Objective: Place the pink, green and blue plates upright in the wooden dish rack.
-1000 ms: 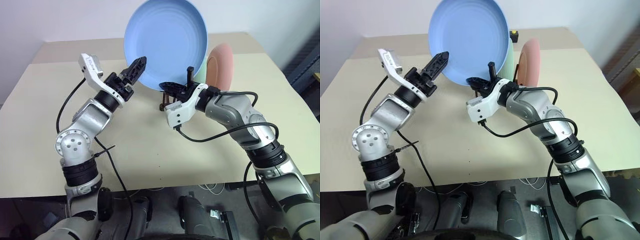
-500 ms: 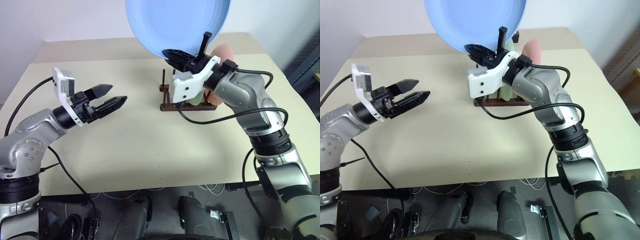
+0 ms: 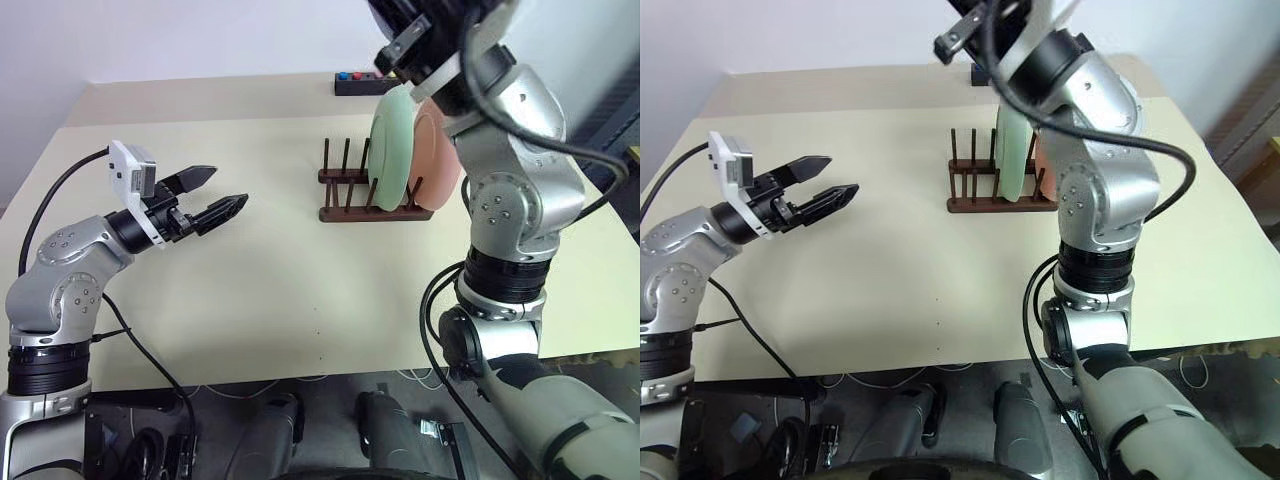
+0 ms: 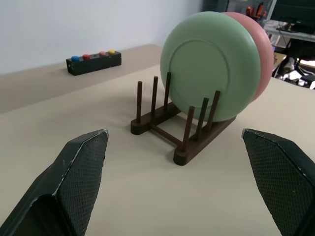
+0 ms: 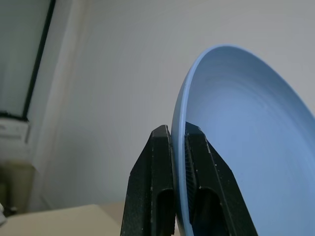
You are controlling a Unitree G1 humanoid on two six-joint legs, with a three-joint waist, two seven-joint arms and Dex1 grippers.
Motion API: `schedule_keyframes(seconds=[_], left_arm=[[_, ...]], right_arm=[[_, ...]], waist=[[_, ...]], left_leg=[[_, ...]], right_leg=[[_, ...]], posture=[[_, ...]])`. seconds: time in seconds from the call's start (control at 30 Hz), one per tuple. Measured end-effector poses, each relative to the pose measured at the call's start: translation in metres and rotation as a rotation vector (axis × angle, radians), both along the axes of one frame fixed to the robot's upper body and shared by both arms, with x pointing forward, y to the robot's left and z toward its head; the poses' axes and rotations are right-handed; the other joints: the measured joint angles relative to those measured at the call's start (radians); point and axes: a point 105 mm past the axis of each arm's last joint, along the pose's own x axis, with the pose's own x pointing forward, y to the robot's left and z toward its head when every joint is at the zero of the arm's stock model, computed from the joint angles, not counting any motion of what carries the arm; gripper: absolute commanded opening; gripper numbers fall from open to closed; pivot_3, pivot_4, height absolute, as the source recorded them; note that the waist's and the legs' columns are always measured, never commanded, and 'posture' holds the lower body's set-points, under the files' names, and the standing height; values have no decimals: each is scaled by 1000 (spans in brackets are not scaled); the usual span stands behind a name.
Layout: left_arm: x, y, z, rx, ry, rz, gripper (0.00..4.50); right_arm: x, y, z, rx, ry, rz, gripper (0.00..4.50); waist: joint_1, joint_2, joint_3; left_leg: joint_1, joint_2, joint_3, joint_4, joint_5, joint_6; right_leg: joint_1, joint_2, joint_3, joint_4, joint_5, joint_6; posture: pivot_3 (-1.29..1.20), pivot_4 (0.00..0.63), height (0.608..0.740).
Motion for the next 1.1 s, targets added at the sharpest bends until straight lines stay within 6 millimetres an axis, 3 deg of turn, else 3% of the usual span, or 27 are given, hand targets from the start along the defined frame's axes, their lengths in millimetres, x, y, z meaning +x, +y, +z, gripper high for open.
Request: schedule_keyframes(seconds=[0.2, 0.33, 0.43, 0.6, 0.63, 0.83, 1.0, 1.1], left_arm=[[1, -2, 1, 4, -8, -1, 4470], [1, -2, 1, 4, -6, -2, 4470], [1, -2, 1, 4, -3, -2, 4470], [-1, -5, 2, 20, -16, -16, 4470], [-2, -7, 2, 33, -24, -26, 4470], [-15, -13, 3, 97, -65, -121, 4470], [-18, -6, 4, 103, -78, -127, 4470], [-19, -6, 4, 104, -77, -138, 4470]], right_arm=[[30, -11, -29, 322, 392, 191, 0], [28, -8, -37, 481, 548, 376, 0], [27, -6, -46, 539, 613, 445, 0], [44, -4, -93, 566, 743, 401, 0], [44, -2, -94, 561, 729, 396, 0], [50, -2, -91, 520, 734, 334, 0], [42, -17, -28, 551, 640, 350, 0], [41, -17, -25, 562, 652, 350, 0]], waist=[[-5, 1, 0], [-5, 1, 0], [-4, 1, 0], [-5, 1, 0], [-5, 2, 0], [-11, 4, 1], [-9, 5, 1], [-16, 5, 0]], left_leg=[[0, 0, 0, -2, 0, 0], [0, 1, 0, -4, 1, 0], [0, 1, 0, -4, 0, 0], [0, 1, 0, -4, 0, 0], [0, 1, 1, -4, 0, 0], [0, 1, 0, -4, 1, 0], [-1, 2, 0, -7, 1, -1], [-1, 2, 0, -7, 1, -1]], right_leg=[[-2, 0, 1, 1, 0, 0], [-3, 0, 1, 1, 0, -1], [-3, 0, 0, 1, 0, -1], [-3, 0, 0, 1, 0, -1], [-3, 0, 0, 1, 0, -1], [-4, 1, 1, 1, 1, -1], [-5, 1, 0, 1, 1, -2], [-5, 1, 1, 1, 1, -2]], posture=[[0, 150, 740], [0, 150, 740], [0, 150, 740], [0, 150, 740], [0, 150, 740], [0, 150, 740], [0, 150, 740], [0, 150, 740]])
